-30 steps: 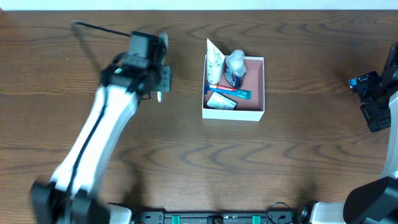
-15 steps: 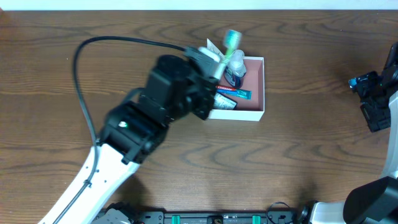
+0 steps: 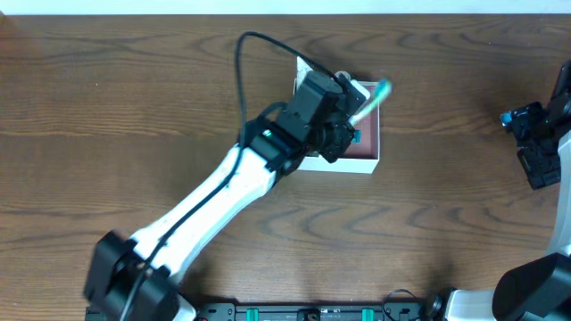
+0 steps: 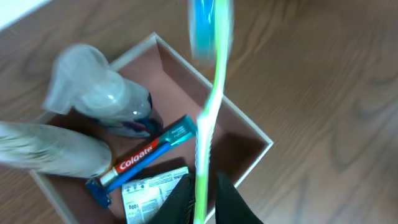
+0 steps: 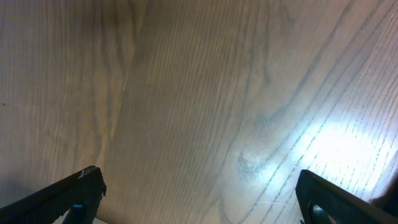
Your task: Pack container
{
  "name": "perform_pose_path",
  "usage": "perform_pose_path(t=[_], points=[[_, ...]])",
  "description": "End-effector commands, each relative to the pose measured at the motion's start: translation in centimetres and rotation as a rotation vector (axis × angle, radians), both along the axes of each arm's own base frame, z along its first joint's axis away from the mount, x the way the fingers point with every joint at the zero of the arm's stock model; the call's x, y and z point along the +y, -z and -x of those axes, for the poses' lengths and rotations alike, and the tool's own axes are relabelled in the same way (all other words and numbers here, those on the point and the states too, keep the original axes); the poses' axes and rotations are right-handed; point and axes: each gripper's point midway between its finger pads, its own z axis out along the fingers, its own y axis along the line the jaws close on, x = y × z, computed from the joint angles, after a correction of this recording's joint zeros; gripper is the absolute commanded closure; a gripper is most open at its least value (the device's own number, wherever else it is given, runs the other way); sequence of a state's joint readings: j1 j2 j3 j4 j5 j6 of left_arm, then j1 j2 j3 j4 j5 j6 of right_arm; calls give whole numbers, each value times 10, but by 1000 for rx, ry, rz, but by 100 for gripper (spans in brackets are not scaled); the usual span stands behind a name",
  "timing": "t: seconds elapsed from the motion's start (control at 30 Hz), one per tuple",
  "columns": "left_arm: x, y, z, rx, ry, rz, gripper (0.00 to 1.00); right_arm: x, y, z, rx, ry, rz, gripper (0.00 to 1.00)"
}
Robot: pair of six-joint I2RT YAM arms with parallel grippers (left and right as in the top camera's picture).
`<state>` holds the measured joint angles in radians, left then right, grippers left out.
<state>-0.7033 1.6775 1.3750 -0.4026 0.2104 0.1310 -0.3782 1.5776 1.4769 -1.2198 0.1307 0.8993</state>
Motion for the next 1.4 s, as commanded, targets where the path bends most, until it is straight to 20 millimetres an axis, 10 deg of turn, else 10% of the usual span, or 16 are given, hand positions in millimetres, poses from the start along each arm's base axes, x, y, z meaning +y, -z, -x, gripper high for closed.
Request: perform_pose_path(t=[0.0, 0.27, 0.67, 0.77, 0.87, 1.37], points=[[-5, 16, -6, -13, 39, -35, 86, -4, 1, 2, 8, 23, 5, 1], [-2, 34, -15, -13, 5, -81, 86, -4, 1, 2, 8, 23, 5, 1], [15, -26, 6, -49, -22, -13, 58, -4, 1, 2, 8, 23, 5, 1], [26, -42, 22, -39, -16, -11, 24, -4, 1, 2, 8, 23, 5, 1], [44, -63, 43, -13, -47, 9, 2, -4, 1, 2, 8, 23, 5, 1], [179, -148, 158, -83, -269, 74, 2, -4, 1, 2, 8, 23, 5, 1]])
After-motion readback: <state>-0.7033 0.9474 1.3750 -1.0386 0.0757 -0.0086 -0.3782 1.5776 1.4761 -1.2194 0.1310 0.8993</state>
